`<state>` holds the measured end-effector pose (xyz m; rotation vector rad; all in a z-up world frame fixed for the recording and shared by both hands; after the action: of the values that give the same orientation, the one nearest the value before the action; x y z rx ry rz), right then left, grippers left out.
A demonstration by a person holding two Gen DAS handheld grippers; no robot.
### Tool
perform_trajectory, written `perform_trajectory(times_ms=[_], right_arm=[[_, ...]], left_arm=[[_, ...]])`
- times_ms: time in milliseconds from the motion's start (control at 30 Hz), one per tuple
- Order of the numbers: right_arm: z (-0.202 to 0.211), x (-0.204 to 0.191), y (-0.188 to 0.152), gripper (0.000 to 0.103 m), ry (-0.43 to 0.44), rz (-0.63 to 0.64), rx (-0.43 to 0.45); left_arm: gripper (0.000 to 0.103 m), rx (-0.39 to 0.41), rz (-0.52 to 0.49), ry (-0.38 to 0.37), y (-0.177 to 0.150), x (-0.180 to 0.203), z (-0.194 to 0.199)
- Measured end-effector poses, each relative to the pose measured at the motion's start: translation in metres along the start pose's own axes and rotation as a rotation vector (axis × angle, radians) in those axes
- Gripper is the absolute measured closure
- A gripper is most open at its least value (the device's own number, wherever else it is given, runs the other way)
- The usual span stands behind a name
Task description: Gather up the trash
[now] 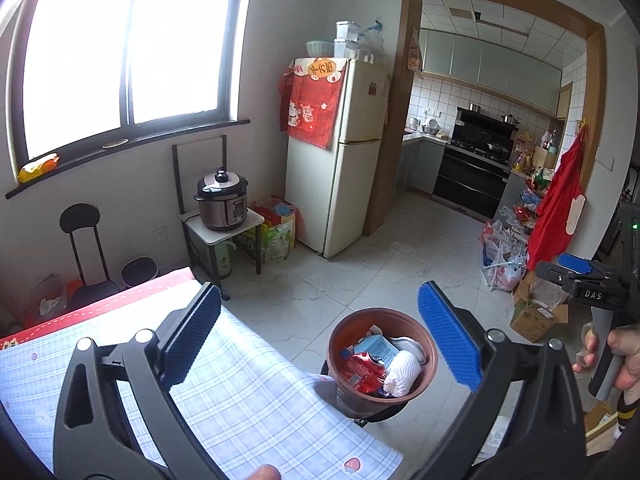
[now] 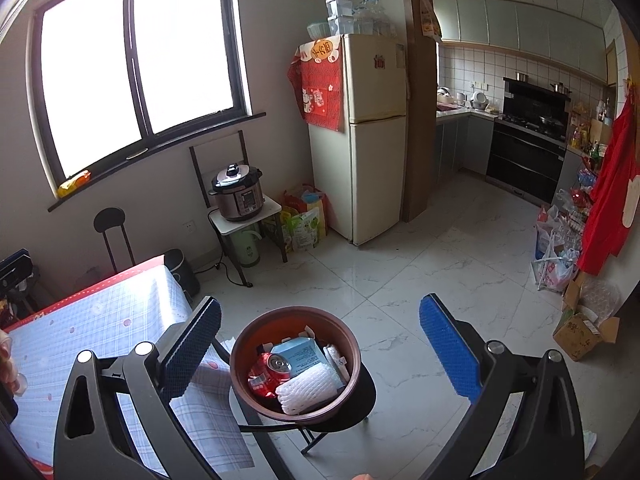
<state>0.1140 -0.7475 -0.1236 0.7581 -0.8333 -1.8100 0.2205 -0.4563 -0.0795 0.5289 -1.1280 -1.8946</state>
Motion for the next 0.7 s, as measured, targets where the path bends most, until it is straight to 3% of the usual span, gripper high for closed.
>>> perform_trajectory(times_ms=[400,700], right_arm=[[0.074,-0.072,-0.019,0.006,-0.024,0.007,0.054],[0.104,-0.108,-0.035,0.006,-0.025,0.006,0.074]], left_arm=[[0.006,0.069,0.017,0.073,-0.02,-0.075,0.114],[0.006,0.077,0.017,0.123,-0.039,-0.108,0.158]])
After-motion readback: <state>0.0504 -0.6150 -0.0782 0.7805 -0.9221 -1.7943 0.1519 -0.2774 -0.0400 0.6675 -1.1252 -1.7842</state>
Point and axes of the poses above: each gripper's, at about its wrist camera, not at the fingertips, and z roughly against the way its jaws point, x to its right, y to its top, the point moved 9 cm from there along -z, roughly the way its jaws point, and after that the axes turned 2 degrees about -z, right-handed, at the moved point
